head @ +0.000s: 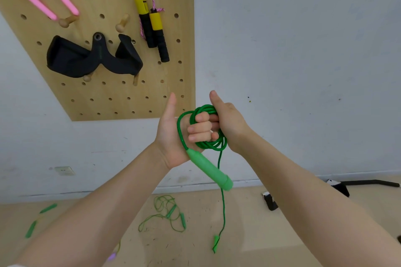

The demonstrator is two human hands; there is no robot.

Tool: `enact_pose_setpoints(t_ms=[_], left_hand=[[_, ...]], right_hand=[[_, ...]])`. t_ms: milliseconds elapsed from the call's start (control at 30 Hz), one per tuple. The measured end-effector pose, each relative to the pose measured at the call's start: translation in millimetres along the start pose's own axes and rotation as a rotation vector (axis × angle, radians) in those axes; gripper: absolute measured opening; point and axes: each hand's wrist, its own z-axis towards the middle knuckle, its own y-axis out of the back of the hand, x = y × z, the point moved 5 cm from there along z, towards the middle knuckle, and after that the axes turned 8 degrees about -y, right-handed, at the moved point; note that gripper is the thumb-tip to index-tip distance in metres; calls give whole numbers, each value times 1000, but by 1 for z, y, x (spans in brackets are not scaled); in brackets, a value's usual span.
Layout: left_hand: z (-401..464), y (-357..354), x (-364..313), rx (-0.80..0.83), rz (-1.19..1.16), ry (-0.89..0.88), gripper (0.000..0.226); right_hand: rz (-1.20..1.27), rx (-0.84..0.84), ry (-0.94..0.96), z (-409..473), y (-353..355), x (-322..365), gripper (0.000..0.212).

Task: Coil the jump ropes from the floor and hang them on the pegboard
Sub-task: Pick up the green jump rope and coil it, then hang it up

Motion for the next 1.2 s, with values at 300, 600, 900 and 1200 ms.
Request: enact_pose_setpoints(t_ms=[300,600,900,1200], left_hand=[[5,0,-6,-236,242,-134,39],[7,-21,-15,-450,658,-535,39],[-2,-17,-64,-569,724,-704,30],[-11,24,-32,-601,1490,-67,33]], right_hand=[[-100,-185,55,6,11,9,48],[-73,-87,25,18,0,10,46],[-969,99,145,11,17,-39,23],[-1049,313,409,-19,-10,26,26]])
